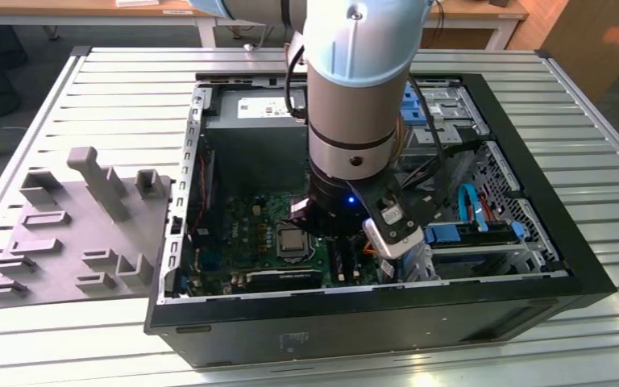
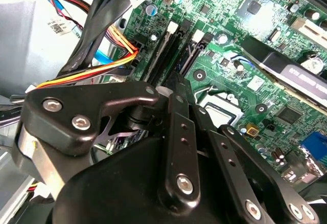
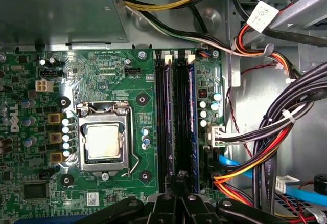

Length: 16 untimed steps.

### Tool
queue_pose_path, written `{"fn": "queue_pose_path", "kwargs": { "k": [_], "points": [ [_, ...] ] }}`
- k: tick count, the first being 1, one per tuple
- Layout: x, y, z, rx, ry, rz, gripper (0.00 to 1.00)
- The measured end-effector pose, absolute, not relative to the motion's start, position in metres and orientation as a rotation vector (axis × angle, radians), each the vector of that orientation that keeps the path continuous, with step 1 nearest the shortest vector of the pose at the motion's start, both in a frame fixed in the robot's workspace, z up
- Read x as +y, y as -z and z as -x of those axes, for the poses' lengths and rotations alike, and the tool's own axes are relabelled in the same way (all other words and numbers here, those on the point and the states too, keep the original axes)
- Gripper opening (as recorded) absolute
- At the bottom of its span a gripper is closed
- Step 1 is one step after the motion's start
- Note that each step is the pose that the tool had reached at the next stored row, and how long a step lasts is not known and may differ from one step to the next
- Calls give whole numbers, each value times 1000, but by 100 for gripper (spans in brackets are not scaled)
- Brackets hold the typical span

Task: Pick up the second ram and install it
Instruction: 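Press down the second ram until it locks into place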

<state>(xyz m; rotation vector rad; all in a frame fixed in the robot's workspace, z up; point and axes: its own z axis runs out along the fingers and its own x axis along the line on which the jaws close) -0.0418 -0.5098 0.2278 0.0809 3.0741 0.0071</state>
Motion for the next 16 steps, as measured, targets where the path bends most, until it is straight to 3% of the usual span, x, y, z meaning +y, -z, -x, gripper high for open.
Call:
{"fn": "queue_pose_path", "kwargs": {
  "k": [16],
  "points": [
    [-510,-225,42,3074,-7,-81,11]
  ]
}}
